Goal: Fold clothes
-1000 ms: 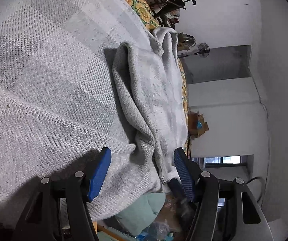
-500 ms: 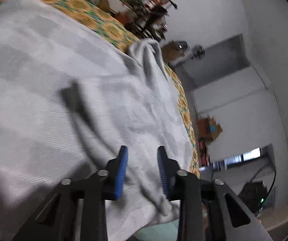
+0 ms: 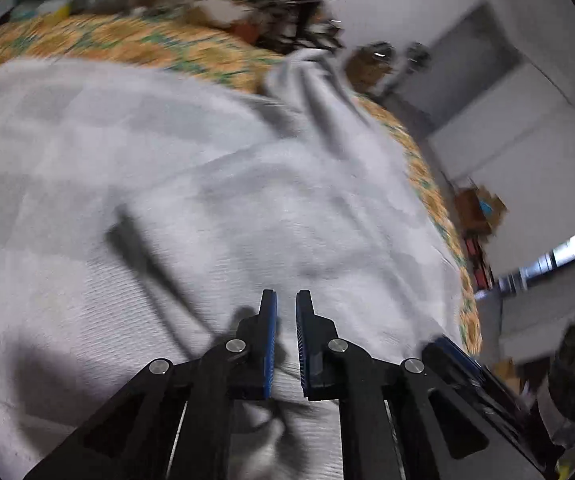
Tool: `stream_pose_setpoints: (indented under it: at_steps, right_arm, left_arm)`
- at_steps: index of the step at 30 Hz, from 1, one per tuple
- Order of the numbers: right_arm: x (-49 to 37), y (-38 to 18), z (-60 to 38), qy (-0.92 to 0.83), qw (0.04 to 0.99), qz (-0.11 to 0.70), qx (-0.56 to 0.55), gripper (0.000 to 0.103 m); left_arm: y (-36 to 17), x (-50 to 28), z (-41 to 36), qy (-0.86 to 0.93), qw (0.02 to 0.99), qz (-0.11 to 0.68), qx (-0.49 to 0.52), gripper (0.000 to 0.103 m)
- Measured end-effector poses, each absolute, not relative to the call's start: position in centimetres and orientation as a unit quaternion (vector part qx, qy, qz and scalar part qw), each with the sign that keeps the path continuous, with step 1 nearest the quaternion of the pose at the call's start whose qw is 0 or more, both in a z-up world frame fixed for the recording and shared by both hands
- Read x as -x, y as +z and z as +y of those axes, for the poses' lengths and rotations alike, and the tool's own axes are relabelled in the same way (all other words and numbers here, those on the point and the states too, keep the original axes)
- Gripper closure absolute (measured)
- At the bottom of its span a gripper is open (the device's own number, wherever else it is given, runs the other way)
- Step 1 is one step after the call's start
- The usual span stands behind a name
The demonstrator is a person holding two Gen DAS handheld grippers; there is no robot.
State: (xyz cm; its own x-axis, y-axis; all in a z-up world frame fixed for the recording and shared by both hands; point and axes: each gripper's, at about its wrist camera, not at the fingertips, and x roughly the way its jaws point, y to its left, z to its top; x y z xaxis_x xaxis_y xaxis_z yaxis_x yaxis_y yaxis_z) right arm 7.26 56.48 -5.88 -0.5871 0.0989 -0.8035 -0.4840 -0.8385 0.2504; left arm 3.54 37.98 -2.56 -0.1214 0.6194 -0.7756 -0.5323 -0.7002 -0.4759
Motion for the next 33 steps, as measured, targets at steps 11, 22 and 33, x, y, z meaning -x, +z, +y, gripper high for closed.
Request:
stream_pose_setpoints:
  at_steps: [11,22,33]
  right_arm:
    - [-3.0,-2.7,60.6,0.878,0.161,0.230,0.388,0.058]
    - [6.3,2.6,71.2,0.888,0.184,0.290,0.307,0.053]
    - [9.4,-7.3,82.6,0.748,0.390,0.367,0.394,0.042]
  left_arm:
    - [-1.1,0.1,37.2,0.725,0.401,-0.104,0.549,0.092]
    - [2.2,8.5,37.3,0.687,0.362,-0.248,0.579,0.040]
    - [-0.3,8.6,39.7,0.666,0.339,-0.250,0.616,0.039]
